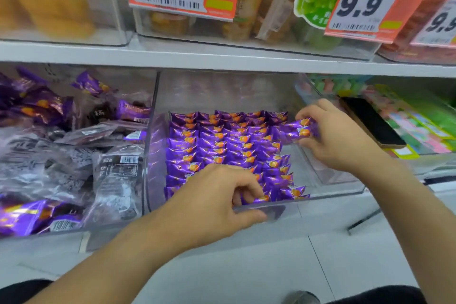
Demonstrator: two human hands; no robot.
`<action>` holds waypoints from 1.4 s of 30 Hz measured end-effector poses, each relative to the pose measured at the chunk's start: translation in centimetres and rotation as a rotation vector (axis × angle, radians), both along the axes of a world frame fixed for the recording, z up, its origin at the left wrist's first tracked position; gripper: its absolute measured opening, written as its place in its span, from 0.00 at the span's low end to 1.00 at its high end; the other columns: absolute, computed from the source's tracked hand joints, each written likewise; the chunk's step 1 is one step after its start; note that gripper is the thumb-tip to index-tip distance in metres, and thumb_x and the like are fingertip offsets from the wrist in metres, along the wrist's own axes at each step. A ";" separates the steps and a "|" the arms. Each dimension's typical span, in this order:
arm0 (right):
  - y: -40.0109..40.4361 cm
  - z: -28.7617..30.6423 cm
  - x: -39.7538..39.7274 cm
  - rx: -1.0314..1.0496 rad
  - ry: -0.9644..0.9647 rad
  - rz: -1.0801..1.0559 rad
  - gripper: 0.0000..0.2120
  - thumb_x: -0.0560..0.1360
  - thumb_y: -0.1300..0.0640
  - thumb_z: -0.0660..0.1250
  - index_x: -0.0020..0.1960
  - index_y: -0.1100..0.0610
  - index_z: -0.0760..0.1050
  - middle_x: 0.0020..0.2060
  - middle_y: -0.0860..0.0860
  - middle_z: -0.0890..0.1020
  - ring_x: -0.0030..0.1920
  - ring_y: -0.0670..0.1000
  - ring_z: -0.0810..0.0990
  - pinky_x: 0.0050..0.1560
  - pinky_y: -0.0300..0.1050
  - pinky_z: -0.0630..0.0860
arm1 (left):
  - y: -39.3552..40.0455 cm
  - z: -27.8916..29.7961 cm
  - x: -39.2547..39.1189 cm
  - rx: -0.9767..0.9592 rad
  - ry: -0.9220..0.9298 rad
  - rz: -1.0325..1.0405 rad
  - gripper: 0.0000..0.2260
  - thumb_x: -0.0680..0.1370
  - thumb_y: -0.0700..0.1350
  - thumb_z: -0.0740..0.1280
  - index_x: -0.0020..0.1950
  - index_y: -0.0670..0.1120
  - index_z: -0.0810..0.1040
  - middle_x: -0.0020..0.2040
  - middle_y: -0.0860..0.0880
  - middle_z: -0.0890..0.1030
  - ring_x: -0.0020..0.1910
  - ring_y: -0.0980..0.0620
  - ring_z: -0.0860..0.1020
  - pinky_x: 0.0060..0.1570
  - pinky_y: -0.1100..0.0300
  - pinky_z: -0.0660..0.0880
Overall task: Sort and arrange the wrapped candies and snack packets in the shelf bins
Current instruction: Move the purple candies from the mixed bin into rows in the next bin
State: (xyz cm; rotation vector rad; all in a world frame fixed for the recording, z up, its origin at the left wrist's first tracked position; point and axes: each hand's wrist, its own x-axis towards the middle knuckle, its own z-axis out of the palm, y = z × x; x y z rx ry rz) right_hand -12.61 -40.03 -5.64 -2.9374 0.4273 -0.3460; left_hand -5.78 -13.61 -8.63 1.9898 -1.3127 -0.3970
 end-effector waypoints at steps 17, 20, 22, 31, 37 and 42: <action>-0.2 -4.5 4.1 -0.641 0.305 -0.193 0.16 0.73 0.48 0.69 0.60 0.45 0.80 0.56 0.54 0.76 0.57 0.60 0.73 0.55 0.50 0.68 | 0.2 -0.8 1.3 0.010 0.031 0.032 0.11 0.70 0.55 0.76 0.35 0.51 0.79 0.30 0.57 0.79 0.32 0.62 0.77 0.33 0.66 0.72; 0.0 -4.5 4.0 -0.554 0.290 -0.176 0.19 0.72 0.50 0.70 0.63 0.48 0.78 0.56 0.55 0.76 0.57 0.60 0.75 0.54 0.50 0.69 | 0.2 -1.0 1.3 0.008 0.012 0.031 0.11 0.71 0.56 0.75 0.35 0.52 0.78 0.29 0.58 0.78 0.33 0.62 0.77 0.34 0.65 0.74; 0.2 -4.1 3.9 -0.421 0.260 -0.168 0.18 0.71 0.55 0.72 0.61 0.50 0.76 0.54 0.54 0.78 0.55 0.60 0.77 0.49 0.48 0.68 | 0.1 -1.1 1.3 0.010 -0.005 0.032 0.12 0.71 0.57 0.75 0.36 0.52 0.78 0.30 0.58 0.78 0.34 0.62 0.77 0.36 0.63 0.75; 0.1 -3.7 3.3 -0.200 0.203 -0.165 0.14 0.69 0.65 0.71 0.54 0.56 0.80 0.49 0.56 0.81 0.51 0.60 0.78 0.44 0.47 0.72 | 0.1 -1.2 1.2 0.007 -0.070 0.039 0.12 0.72 0.58 0.72 0.36 0.53 0.76 0.32 0.58 0.78 0.38 0.61 0.77 0.37 0.63 0.75; 0.2 -3.3 3.2 -0.156 0.248 -0.182 0.09 0.72 0.61 0.72 0.52 0.58 0.81 0.40 0.53 0.79 0.48 0.58 0.78 0.41 0.46 0.71 | 0.1 -1.2 1.1 0.001 -0.086 0.041 0.12 0.72 0.59 0.72 0.36 0.53 0.76 0.32 0.58 0.78 0.37 0.62 0.77 0.37 0.62 0.75; 0.4 -3.8 3.5 -0.258 0.258 -0.162 0.12 0.72 0.59 0.71 0.55 0.58 0.82 0.56 0.60 0.76 0.59 0.62 0.70 0.54 0.52 0.73 | 0.2 -1.3 1.1 0.000 -0.097 0.045 0.12 0.72 0.59 0.72 0.37 0.53 0.76 0.32 0.58 0.78 0.38 0.61 0.76 0.38 0.63 0.74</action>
